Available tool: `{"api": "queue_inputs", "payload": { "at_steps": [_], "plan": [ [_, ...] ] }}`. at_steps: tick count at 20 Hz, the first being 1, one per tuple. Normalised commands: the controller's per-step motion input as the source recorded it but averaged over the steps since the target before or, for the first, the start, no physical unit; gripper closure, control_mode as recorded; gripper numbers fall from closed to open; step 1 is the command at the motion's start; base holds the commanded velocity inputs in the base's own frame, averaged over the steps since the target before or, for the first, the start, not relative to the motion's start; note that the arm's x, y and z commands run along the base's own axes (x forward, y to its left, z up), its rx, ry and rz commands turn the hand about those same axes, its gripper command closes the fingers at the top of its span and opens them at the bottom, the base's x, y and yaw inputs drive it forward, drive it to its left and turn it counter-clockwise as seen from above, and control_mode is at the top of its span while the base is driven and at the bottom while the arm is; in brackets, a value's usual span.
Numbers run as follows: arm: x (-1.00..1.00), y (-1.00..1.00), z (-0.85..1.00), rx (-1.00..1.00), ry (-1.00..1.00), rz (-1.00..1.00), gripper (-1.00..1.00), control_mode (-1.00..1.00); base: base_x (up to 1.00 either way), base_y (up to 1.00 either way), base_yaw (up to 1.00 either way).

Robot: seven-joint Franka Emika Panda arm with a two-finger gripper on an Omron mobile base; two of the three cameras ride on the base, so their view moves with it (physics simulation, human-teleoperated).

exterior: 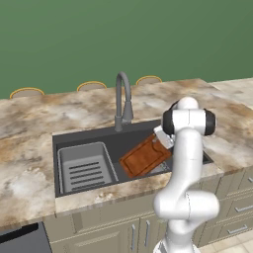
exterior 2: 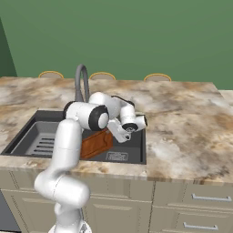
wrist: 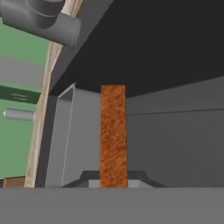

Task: Move the cutting board and knife to the sink. Then move spray from the cabinet to the counter.

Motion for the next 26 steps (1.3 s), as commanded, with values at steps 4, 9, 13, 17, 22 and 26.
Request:
{"api": "queue_inputs", "payload": {
  "at_steps": [4, 9, 13, 17, 22, 26],
  "plan": [
    [0.14, 0.16, -0.37, 0.00, 0.01, 0.00, 1.00, -1.00, 0.00, 0.00, 0.00],
    [0.17, 0.04, -0.33, 0.00, 0.01, 0.00, 1.00, -1.00, 0.00, 0.00, 0.00],
    [0.19, 0.00, -0.30, 0.00, 0.00, 0.00, 1.00, -1.00, 0.00, 0.00, 0.00],
    [0.18, 0.00, -0.29, -0.01, 0.00, 0.00, 1.00, -1.00, 0.00, 0.00, 0.00],
    [0.15, 0.00, -0.28, -0.02, 0.00, 0.00, 1.00, -1.00, 0.00, 0.00, 0.00],
    [0.15, 0.00, -0.29, -0.03, 0.00, 0.00, 1.00, -1.00, 0.00, 0.00, 0.00]
  ]
}}
